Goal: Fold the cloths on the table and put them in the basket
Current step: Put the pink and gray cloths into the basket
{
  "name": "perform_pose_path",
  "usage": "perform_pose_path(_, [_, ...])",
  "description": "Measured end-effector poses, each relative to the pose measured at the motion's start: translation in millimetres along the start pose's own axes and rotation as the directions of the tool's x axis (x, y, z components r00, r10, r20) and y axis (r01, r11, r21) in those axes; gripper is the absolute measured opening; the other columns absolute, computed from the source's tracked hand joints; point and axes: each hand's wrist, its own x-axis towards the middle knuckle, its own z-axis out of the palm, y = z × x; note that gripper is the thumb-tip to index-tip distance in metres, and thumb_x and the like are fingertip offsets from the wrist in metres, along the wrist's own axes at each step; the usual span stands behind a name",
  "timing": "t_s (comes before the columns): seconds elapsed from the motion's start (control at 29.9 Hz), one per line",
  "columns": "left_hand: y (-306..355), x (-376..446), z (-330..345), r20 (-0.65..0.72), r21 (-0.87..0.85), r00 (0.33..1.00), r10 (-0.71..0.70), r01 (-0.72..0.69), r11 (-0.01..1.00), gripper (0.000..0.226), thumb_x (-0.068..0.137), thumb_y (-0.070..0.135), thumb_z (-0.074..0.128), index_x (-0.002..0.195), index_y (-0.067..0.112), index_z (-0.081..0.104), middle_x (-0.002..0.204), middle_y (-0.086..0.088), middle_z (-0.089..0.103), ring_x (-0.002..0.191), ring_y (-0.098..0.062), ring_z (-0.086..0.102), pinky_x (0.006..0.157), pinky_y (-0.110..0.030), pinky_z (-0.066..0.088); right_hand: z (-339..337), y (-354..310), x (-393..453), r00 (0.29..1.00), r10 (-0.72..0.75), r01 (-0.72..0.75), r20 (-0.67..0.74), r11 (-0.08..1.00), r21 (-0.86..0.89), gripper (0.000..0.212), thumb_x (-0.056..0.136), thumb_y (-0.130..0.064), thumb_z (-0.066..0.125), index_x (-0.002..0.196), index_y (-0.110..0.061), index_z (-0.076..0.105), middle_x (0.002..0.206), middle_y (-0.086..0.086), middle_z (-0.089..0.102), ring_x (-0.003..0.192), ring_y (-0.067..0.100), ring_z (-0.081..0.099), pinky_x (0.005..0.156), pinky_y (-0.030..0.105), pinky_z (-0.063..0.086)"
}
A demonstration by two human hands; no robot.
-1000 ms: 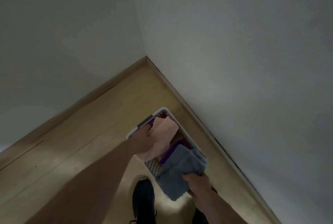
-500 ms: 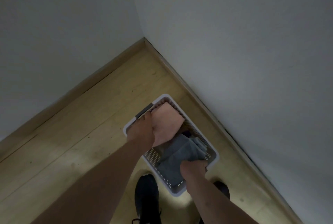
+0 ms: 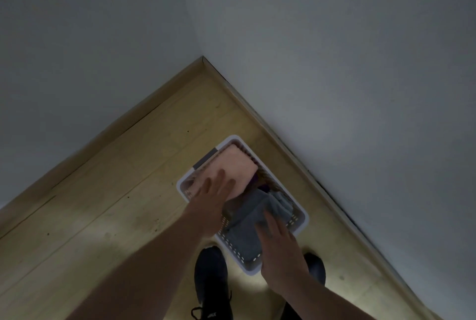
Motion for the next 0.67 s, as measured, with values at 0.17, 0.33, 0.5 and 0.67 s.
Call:
perform_pose_path(0.17, [-3.3, 29.7, 9.4, 0.021, 0.062, 1.0, -0.007, 0.006, 0.998, 0.091, 0.099, 0.017, 0.054, 0.16, 0.028, -0.013, 0.167, -0.003, -0.024, 0.154, -0.042, -0.004, 0.122, -0.054, 0.015, 13.3, 23.5, 21.5, 0.999, 0.013, -0.007, 0.048, 0.994, -0.11, 0.078, 0.098, -0.024, 0.056, 0.162, -0.021, 0.01, 0.168, 0.004, -0.012, 0.156, 0.031, 0.001, 0.125, 0.044, 0.019])
perform_pose_path(0.33, [-11.4, 38.1, 1.8, 0.065, 0.043, 0.998, -0.015, 0.012, 0.999, 0.092, 0.096, 0.016, 0.056, 0.161, 0.028, -0.007, 0.169, -0.003, -0.014, 0.154, -0.039, 0.002, 0.122, -0.051, 0.017, 12.9, 24.4, 26.6, 0.996, 0.023, -0.011, 0.087, 0.99, -0.14, 0.079, 0.098, -0.024, 0.056, 0.161, -0.023, 0.01, 0.168, 0.004, -0.012, 0.155, 0.032, 0.003, 0.125, 0.046, 0.019])
perform_pose_path(0.5, [-4.9, 9.2, -12.0, 0.071, 0.031, 0.997, -0.013, 0.01, 0.999, 0.083, 0.096, 0.016, 0.053, 0.162, 0.03, 0.004, 0.17, -0.003, -0.007, 0.155, -0.033, 0.005, 0.123, -0.048, 0.015, -6.6, 12.1, 0.8, 0.99, 0.031, -0.018, 0.137, 0.995, -0.099, 0.076, 0.098, -0.017, 0.055, 0.161, -0.025, 0.014, 0.169, 0.002, -0.008, 0.156, 0.031, 0.003, 0.123, 0.044, 0.024])
perform_pose_path(0.67, [12.8, -77.6, -67.2, 0.078, -0.047, 0.997, -0.017, 0.021, 0.999, 0.074, 0.099, 0.011, 0.048, 0.161, 0.025, 0.011, 0.17, -0.003, -0.003, 0.155, -0.029, 0.008, 0.118, -0.044, 0.034, -64.6, -16.7, -61.1, 0.99, 0.048, -0.045, 0.134, 0.999, -0.031, 0.072, 0.098, -0.014, 0.052, 0.16, -0.027, 0.018, 0.17, 0.001, -0.01, 0.156, 0.03, 0.005, 0.12, 0.042, 0.032])
